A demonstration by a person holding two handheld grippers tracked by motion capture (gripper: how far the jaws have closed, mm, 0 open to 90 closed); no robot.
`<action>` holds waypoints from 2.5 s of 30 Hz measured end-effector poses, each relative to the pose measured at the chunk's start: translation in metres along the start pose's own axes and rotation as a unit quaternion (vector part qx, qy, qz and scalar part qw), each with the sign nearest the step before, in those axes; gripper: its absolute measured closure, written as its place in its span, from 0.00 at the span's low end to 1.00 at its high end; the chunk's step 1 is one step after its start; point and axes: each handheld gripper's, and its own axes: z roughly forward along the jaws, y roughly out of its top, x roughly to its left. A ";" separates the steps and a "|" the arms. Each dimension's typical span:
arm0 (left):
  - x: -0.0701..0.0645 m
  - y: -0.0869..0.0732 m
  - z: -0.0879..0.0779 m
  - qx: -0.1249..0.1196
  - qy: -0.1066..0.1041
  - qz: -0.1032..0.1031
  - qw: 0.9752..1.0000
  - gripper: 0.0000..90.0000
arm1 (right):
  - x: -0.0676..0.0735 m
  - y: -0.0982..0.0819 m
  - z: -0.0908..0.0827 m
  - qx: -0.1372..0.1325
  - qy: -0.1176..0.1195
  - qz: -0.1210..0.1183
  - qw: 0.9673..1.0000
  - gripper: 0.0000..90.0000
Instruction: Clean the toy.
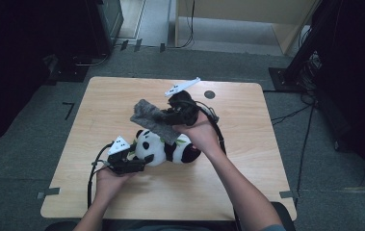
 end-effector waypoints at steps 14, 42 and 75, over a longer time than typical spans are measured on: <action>0.000 0.001 0.000 -0.001 -0.002 -0.009 1.000 0.24 | 0.032 -0.046 0.026 0.037 0.026 -0.008 0.999 0.86; 0.000 0.002 0.000 0.004 -0.004 -0.006 1.000 0.26 | 0.010 -0.110 -0.006 0.078 -0.013 0.007 0.997 0.86; 0.002 0.006 0.000 0.011 -0.007 -0.014 1.000 0.27 | 0.058 -0.136 0.006 0.114 0.068 -0.026 0.991 0.87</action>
